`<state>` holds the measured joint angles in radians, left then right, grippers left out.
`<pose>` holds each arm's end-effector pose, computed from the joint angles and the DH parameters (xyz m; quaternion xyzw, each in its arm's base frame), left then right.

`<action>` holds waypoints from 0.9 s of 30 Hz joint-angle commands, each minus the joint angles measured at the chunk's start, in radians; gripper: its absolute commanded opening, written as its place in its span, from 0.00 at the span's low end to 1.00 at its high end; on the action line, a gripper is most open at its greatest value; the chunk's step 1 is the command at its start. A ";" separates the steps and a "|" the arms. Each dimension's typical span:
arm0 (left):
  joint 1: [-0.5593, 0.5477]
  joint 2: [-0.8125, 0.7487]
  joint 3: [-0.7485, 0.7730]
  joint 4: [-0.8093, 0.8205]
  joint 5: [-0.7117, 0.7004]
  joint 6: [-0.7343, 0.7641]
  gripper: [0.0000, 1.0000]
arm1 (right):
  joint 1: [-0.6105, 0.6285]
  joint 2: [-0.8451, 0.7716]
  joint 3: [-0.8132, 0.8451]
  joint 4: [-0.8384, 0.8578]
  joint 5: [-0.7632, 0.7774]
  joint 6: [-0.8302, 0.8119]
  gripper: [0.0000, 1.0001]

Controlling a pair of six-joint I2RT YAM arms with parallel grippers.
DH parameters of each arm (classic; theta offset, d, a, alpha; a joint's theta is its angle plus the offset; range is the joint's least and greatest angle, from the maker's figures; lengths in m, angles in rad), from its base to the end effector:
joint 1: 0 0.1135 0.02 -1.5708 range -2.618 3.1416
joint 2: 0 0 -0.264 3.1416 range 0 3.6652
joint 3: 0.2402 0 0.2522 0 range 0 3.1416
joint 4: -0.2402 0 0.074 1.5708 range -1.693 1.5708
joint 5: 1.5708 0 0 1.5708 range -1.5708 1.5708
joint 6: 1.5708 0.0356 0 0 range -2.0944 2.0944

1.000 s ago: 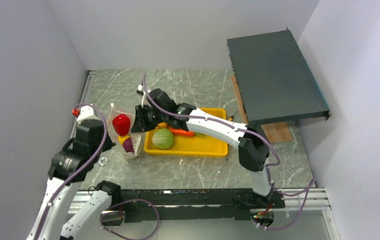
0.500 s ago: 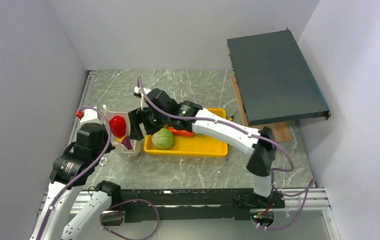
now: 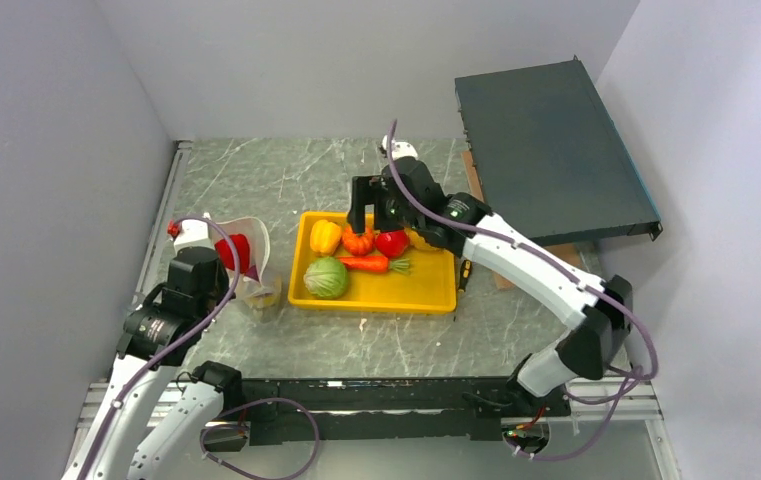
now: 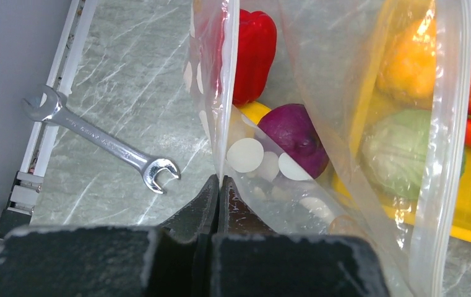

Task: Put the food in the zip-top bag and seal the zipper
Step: Pick up the fake vegetable from the bin.

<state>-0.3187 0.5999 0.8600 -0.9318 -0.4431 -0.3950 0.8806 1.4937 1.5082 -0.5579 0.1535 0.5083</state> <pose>0.1059 -0.0189 0.3175 -0.1289 0.8743 0.0373 0.4664 0.2189 0.2565 0.3838 -0.1237 0.8603 0.2622 0.4192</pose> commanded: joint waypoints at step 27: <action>-0.001 -0.104 -0.082 0.192 -0.032 0.128 0.00 | -0.032 0.643 0.343 0.103 0.038 0.463 0.77</action>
<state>-0.3187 0.5053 0.7780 -0.7849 -0.4751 -0.2813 0.8268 2.0689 1.7420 -0.4580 0.1715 0.9489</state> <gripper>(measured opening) 0.012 0.769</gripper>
